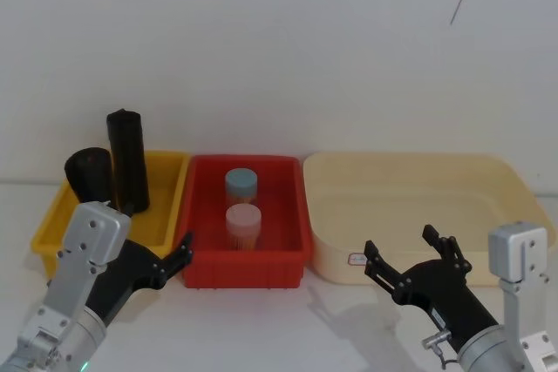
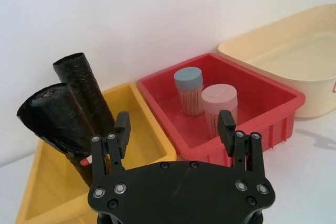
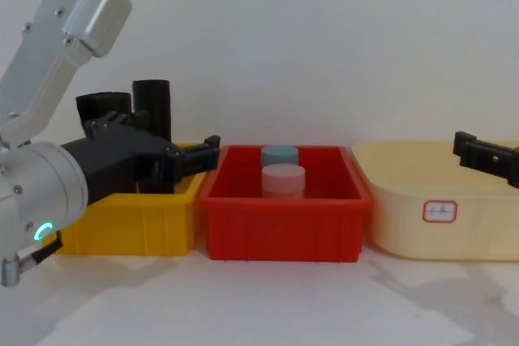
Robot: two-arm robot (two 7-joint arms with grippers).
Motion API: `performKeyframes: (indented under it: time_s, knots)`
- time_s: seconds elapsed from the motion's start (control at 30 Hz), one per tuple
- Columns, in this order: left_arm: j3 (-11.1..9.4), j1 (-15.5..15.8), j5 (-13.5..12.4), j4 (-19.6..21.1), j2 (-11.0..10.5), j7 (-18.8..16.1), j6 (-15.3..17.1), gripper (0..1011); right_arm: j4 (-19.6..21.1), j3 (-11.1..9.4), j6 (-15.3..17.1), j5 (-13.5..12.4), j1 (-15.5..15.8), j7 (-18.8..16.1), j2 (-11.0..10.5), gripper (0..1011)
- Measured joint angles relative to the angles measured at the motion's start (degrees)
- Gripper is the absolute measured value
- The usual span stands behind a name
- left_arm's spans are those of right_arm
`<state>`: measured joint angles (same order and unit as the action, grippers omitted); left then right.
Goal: Pick up the garbage bag with the one hand and transfer it to the other hand.
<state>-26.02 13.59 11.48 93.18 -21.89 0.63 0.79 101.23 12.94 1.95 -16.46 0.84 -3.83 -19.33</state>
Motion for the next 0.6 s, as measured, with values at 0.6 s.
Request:
performKeyframes:
  time_s: [0.6]
  knots:
    - [0.0, 0.0, 0.0, 0.0, 0.0, 0.0, 0.0, 1002, 0.0, 0.0, 0.0, 0.0, 0.0, 0.0, 0.0, 1000]
